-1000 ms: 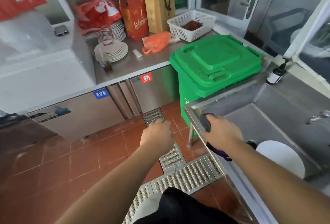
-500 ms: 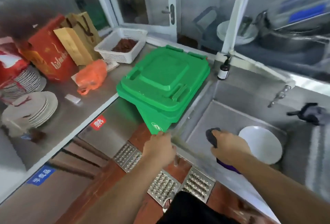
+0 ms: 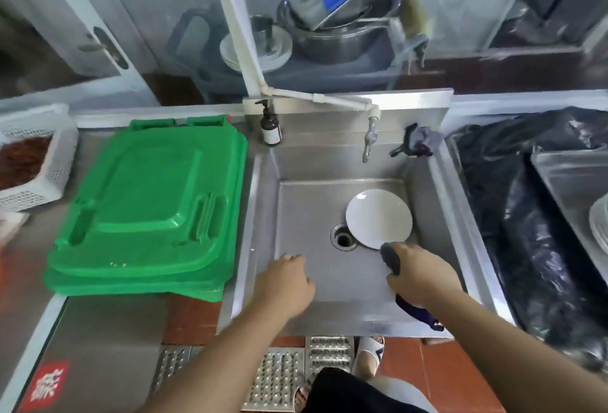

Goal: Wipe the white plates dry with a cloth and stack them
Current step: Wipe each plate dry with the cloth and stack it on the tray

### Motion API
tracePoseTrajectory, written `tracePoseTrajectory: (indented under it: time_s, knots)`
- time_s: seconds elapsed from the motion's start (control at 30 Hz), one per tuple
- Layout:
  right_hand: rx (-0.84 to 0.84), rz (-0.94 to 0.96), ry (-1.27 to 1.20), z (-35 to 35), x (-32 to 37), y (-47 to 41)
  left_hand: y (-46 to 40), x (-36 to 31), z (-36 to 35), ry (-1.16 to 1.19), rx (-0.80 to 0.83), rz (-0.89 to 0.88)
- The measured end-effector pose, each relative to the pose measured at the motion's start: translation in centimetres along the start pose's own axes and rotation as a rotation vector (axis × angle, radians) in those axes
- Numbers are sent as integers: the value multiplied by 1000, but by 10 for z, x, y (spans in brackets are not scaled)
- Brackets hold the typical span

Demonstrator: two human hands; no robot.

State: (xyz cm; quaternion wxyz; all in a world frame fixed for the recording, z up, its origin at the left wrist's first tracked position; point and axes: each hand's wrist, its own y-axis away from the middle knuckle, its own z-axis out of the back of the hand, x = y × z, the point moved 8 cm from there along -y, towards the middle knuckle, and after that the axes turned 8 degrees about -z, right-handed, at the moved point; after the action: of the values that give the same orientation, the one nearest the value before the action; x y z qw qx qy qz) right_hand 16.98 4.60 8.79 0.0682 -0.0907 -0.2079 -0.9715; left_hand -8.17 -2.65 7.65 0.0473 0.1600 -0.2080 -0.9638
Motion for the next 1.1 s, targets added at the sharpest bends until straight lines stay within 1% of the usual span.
tracePoseTrajectory:
  time_s: [0.17,0.47,0.6,0.8,0.93,1.1]
  knots:
    - [7,-70,-37,10,-35,-31,-48,-28,-5,-30,53,-3]
    - [99,-74,-65,9,-77,-95,-120,-67,-31,25,131,81]
    - [149,-74,-63,-5,-85,-125,-148,-75,-54,16,210,74]
    - [215,-150,-42,-56,-98,-159,-198,-61,-87,13,302,66]
    - [217,-262,-54,-99,-114,-181,-236,-42,-126,112,348,74]
    - [272,-350,-51,-165,-130,-201,-281,-19,-181,222,406,95]
